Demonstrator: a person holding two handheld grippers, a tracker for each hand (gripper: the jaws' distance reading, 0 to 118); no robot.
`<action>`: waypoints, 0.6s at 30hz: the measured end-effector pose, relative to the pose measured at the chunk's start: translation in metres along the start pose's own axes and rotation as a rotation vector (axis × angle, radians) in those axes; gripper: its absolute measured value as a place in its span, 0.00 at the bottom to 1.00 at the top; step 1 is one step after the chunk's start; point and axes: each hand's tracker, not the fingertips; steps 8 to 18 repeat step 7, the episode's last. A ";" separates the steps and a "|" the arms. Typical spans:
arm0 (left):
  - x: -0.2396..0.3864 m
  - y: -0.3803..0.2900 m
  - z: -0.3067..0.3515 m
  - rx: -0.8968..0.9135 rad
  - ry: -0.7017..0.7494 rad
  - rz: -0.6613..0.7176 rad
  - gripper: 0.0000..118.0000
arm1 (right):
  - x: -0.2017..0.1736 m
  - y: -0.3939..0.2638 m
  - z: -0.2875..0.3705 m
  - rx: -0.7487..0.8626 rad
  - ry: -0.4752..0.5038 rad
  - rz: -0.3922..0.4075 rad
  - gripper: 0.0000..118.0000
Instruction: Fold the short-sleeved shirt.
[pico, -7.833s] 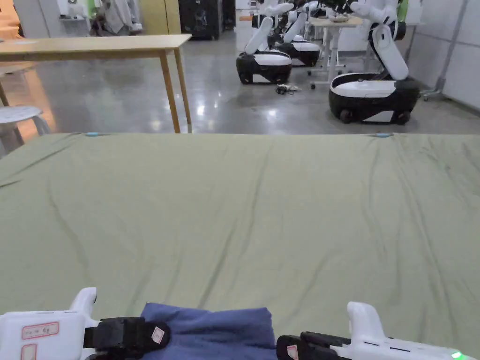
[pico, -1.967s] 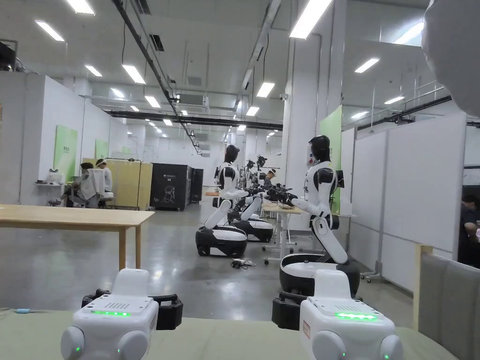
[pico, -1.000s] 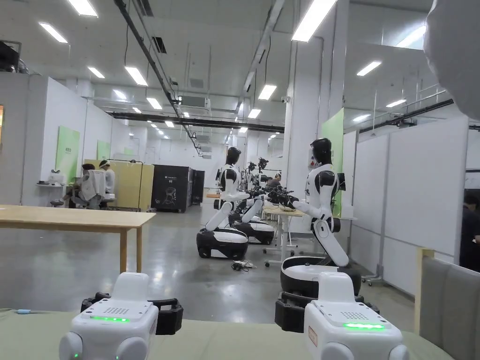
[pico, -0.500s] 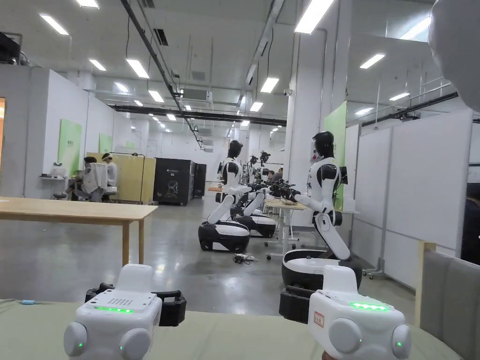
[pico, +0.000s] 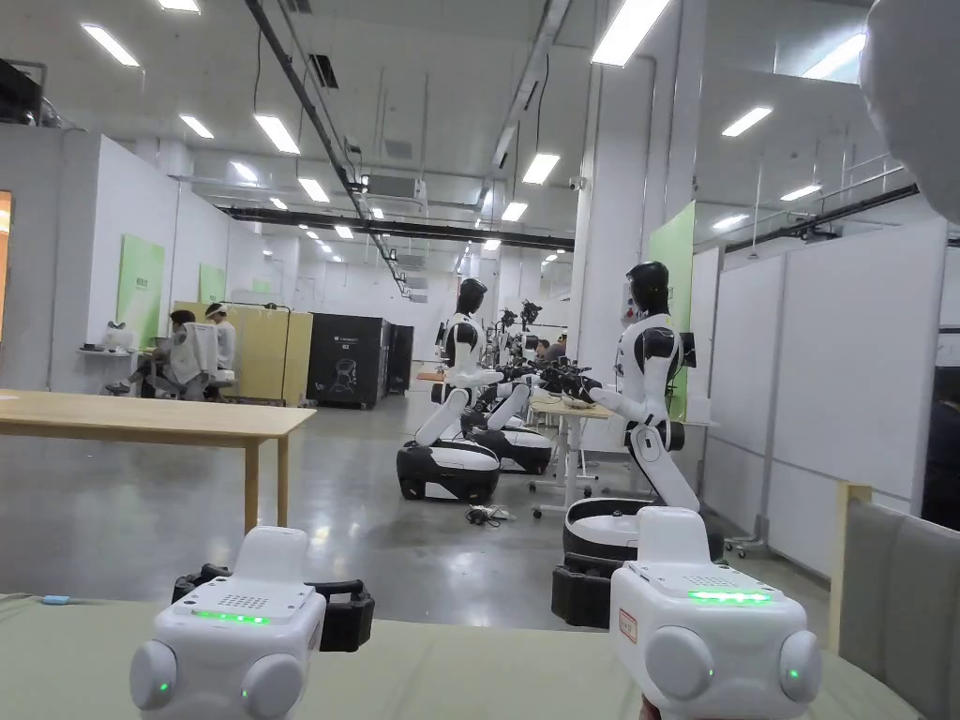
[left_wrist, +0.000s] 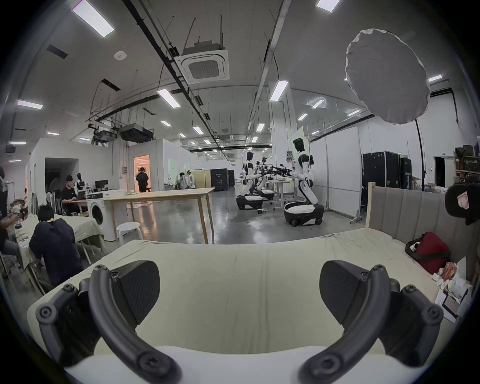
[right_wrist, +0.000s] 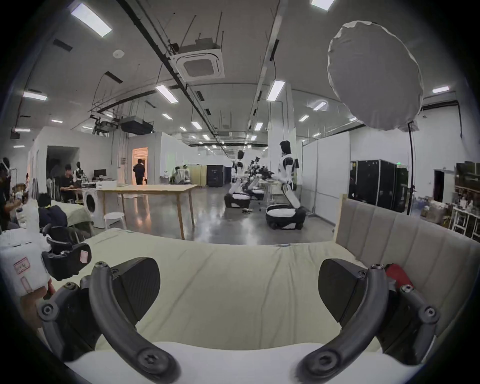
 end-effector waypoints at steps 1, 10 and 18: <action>0.000 0.000 0.000 -0.001 0.000 0.000 1.00 | 0.000 0.000 -0.001 -0.006 -0.009 0.004 1.00; -0.002 -0.001 0.000 -0.001 0.003 0.005 1.00 | 0.008 -0.007 0.005 0.030 0.065 -0.059 1.00; -0.002 -0.001 0.000 -0.001 0.003 0.005 1.00 | 0.008 -0.007 0.005 0.030 0.065 -0.059 1.00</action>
